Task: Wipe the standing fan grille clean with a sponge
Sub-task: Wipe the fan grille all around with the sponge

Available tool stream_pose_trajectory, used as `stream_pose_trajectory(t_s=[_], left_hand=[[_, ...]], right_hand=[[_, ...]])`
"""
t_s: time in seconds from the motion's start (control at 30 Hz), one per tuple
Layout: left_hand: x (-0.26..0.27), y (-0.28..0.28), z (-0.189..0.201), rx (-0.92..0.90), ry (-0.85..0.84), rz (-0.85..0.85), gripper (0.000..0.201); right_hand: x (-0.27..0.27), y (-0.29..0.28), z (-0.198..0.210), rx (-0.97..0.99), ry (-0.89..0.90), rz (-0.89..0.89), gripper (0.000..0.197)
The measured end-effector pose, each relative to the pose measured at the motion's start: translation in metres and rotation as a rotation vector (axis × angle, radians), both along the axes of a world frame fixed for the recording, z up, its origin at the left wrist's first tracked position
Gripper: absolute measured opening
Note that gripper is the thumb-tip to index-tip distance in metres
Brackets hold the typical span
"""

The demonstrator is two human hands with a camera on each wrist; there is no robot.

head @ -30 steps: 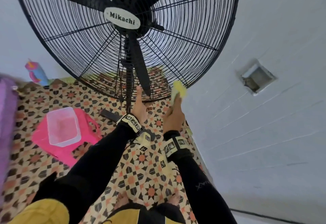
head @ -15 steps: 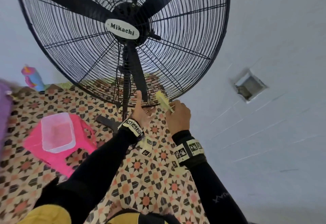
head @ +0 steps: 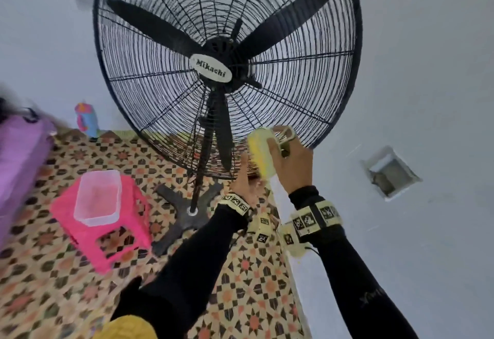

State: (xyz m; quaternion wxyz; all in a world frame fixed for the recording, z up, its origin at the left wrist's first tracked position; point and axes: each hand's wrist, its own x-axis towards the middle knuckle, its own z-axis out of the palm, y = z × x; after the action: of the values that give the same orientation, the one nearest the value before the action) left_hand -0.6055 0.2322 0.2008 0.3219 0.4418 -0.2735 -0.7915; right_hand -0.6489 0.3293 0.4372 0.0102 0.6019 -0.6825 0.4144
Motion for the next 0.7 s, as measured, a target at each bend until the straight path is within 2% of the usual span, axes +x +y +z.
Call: stream_pose_trajectory(t_s=[0.03,0.07,0.13,0.23,0.27,0.37,0.43,0.5,0.6,0.7], left_hand=[[0.011,0.013,0.025,0.093,0.099,0.017,0.106],[0.026,0.022,0.050,0.114,0.146,-0.014,0.116],[0.048,0.029,0.068,0.153,0.198,0.007,0.133],[0.072,0.040,0.084,0.063,0.147,0.049,0.125],[0.080,0.041,0.085,0.022,0.116,0.081,0.124],[0.099,0.034,0.078,0.154,0.180,0.079,0.121],[0.101,0.022,0.061,0.169,0.195,0.072,0.115],[0.106,0.024,0.073,0.199,0.193,0.107,0.106],[0.107,0.024,0.078,0.198,0.269,0.116,0.090],[0.109,0.030,0.083,0.199,0.291,0.132,0.091]], right_hand=[[0.002,-0.007,0.007,0.001,0.032,0.040,0.022],[0.004,-0.018,0.013,-0.002,0.081,0.077,0.024],[0.018,-0.038,0.033,0.010,0.139,0.171,0.027],[0.042,-0.082,0.064,-0.001,0.222,0.266,0.027],[0.049,-0.099,0.072,-0.015,0.253,0.275,0.030],[0.064,-0.136,0.089,0.007,0.295,0.302,0.041],[0.072,-0.143,0.090,0.068,0.316,0.318,0.040],[0.081,-0.143,0.090,0.074,0.334,0.322,0.040],[0.092,-0.146,0.098,-0.033,0.341,0.344,0.033],[0.095,-0.140,0.101,0.048,0.488,0.426,0.023]])
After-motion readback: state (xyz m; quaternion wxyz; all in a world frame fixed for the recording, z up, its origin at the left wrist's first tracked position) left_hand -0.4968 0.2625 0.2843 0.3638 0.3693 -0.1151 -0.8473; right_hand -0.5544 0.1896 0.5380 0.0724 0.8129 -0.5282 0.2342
